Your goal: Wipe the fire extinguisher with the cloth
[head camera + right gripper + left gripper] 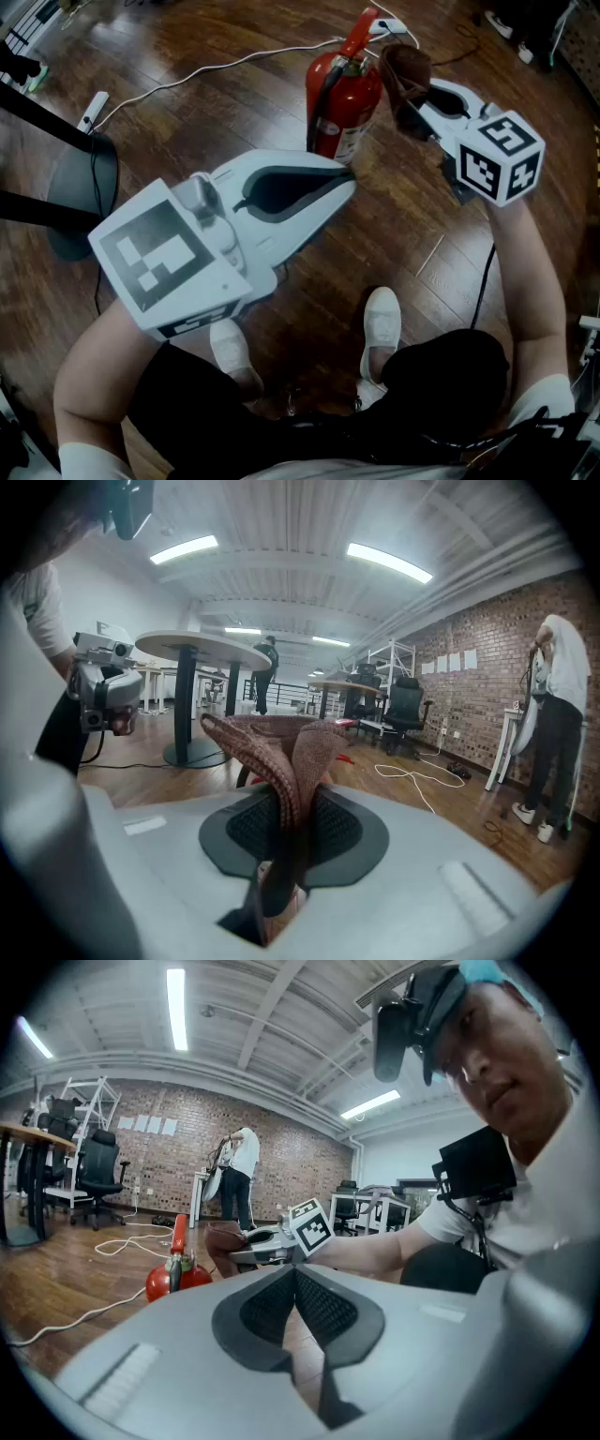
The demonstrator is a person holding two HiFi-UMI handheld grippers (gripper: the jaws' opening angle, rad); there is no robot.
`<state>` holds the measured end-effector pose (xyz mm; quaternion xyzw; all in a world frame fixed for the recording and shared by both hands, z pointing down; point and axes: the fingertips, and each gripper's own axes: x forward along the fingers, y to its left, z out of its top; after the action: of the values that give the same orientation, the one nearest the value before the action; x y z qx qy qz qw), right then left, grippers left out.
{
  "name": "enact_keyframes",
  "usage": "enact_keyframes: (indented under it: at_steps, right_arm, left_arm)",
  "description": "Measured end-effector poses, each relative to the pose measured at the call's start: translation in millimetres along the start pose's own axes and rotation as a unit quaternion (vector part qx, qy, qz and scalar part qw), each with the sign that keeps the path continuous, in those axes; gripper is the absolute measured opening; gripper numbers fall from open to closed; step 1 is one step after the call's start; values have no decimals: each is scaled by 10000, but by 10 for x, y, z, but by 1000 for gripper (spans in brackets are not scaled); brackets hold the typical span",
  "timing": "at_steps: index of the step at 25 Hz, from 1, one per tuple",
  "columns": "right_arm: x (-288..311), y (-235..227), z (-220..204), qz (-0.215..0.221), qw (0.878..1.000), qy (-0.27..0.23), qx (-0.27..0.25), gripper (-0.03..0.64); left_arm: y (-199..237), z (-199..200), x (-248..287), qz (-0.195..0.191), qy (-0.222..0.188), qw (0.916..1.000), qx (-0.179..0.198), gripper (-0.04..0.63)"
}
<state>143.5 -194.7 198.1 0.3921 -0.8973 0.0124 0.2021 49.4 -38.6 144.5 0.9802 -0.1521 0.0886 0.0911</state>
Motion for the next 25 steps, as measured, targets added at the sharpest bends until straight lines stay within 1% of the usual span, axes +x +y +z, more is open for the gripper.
enact_keyframes:
  at_steps: [5, 8, 11, 14, 20, 25]
  right_arm:
    - [245, -39, -152, -72, 9998, -42, 193, 69]
    - [345, -91, -367, -92, 9991, -81, 407, 69]
    - [370, -131, -624, -182, 9978, -41, 642, 69]
    - [489, -59, -1015, -142, 9965, 198, 796, 69]
    - [830, 189, -1945, 13, 9902, 949, 1029, 69]
    - [1011, 351, -2430, 124, 9839, 1452, 1033, 69]
  left_arm:
    - [146, -238, 32, 92, 360, 9993, 44, 0]
    - [256, -405, 70, 108, 586, 9982, 84, 0]
    - [278, -505, 88, 49, 726, 9973, 16, 0]
    - [255, -566, 97, -49, 793, 9968, -42, 0]
    - [227, -668, 87, -135, 934, 9955, -37, 0]
    - [245, -763, 67, -195, 1027, 9945, -108, 0]
